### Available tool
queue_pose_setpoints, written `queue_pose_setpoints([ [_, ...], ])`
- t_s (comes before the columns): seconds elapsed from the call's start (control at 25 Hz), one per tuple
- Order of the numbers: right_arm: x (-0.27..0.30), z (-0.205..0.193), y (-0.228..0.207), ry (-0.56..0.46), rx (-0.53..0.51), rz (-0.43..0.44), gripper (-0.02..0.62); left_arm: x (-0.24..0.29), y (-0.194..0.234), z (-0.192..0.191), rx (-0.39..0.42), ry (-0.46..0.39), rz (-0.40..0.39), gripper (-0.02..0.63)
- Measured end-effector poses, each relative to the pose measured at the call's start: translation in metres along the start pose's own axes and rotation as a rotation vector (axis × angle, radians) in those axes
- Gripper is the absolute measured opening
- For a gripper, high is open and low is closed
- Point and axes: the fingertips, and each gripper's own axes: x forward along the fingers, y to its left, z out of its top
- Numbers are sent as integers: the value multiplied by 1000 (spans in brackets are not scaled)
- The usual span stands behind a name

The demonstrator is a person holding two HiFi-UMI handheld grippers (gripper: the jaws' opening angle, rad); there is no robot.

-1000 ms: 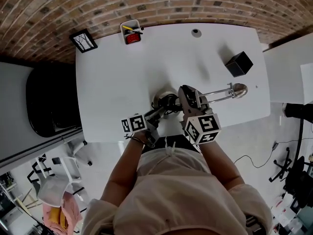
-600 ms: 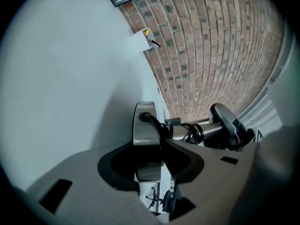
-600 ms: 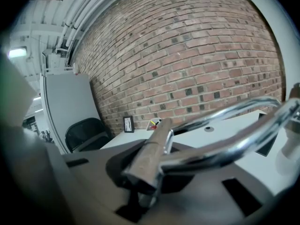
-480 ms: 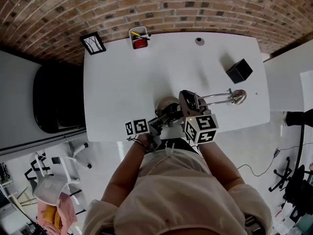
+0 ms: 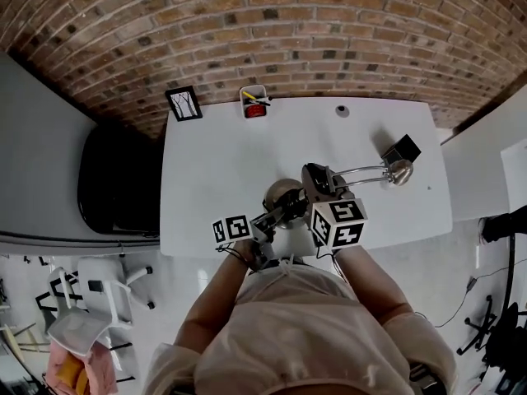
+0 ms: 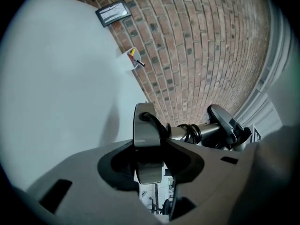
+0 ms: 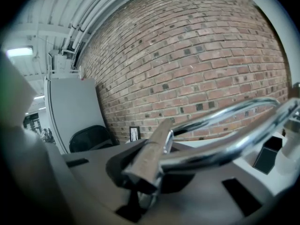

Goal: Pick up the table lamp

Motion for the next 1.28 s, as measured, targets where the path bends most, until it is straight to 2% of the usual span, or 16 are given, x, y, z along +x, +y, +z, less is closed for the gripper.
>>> queue_pose_setpoints([
  [0.48, -6, 107, 27, -104, -66, 27, 44, -19, -86, 67, 94, -154, -102, 156],
  [0.8, -27, 163, 34, -177, -74, 50, 44, -30, -142, 91, 176, -198, -158, 160],
  [1.04, -41, 186, 40, -220, -95, 67, 44, -35, -166, 97, 199, -227, -182, 160],
  [1.28, -42, 187, 37, -211, -102, 72, 44, -31, -168, 93, 190, -224, -180, 160],
])
